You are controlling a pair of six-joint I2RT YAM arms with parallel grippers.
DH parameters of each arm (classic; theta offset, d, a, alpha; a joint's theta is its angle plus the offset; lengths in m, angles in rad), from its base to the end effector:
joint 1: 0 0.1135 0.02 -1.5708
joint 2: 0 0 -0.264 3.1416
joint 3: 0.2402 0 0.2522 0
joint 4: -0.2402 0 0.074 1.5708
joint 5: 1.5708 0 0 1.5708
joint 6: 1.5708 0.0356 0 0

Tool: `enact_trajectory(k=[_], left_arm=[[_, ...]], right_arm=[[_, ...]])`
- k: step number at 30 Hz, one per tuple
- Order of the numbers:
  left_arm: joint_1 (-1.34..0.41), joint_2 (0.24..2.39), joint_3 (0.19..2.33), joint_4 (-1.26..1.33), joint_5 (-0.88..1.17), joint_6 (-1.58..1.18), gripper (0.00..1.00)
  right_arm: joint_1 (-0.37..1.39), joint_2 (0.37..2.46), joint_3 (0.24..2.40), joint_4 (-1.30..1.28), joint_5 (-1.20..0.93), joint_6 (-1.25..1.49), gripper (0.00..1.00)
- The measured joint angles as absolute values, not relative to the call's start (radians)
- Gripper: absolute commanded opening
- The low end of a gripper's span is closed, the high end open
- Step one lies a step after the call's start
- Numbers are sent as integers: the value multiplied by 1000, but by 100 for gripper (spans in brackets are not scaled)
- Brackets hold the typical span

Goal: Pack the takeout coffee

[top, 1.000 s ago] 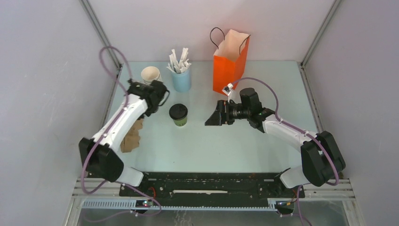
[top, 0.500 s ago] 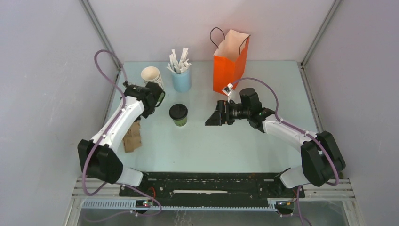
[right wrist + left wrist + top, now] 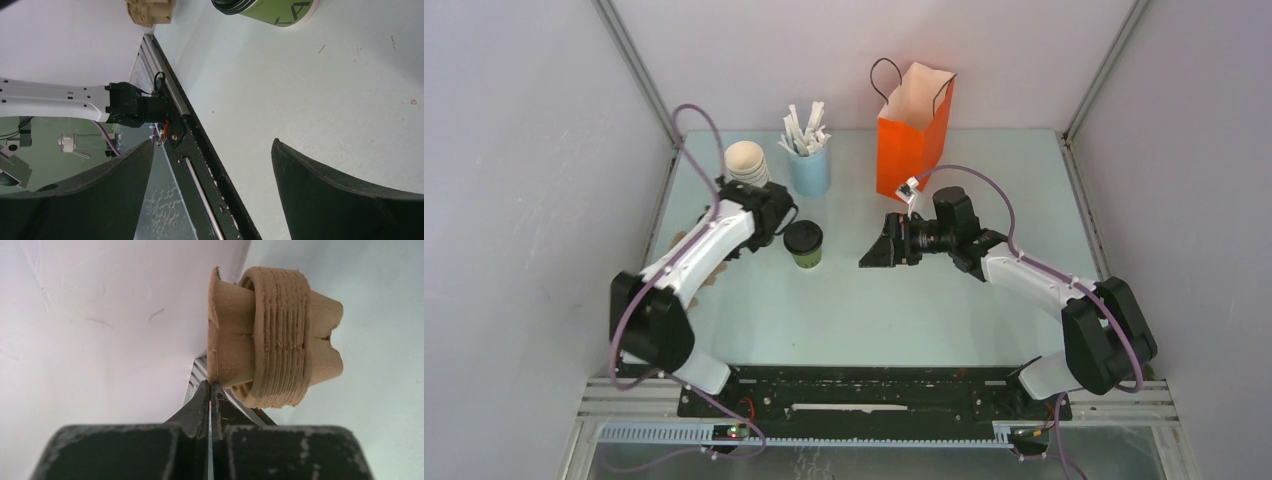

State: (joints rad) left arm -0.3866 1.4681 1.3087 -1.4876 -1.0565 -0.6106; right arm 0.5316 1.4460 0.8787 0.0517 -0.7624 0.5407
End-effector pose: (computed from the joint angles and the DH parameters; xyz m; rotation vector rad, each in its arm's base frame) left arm 0.2315 -0.0608 0.3052 -0.2149 2.3882 1.2723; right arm 0.2571 0.1797 0.2452 -0.5033 2.2001 1.4114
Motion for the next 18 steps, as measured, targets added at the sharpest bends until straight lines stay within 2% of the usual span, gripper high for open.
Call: enact_trajectory(k=[5, 11, 18], left_arm=[[-448, 1597, 1308, -1446, -1020, -606, 0], [-429, 1459, 1275, -1274, -811, -494, 0], [-428, 1453, 1222, -1162, -648, -452, 0]], right_arm=[[532, 1446, 879, 49, -762, 541, 96], [532, 1446, 879, 50, -762, 541, 96], [532, 1446, 879, 49, -762, 540, 96]])
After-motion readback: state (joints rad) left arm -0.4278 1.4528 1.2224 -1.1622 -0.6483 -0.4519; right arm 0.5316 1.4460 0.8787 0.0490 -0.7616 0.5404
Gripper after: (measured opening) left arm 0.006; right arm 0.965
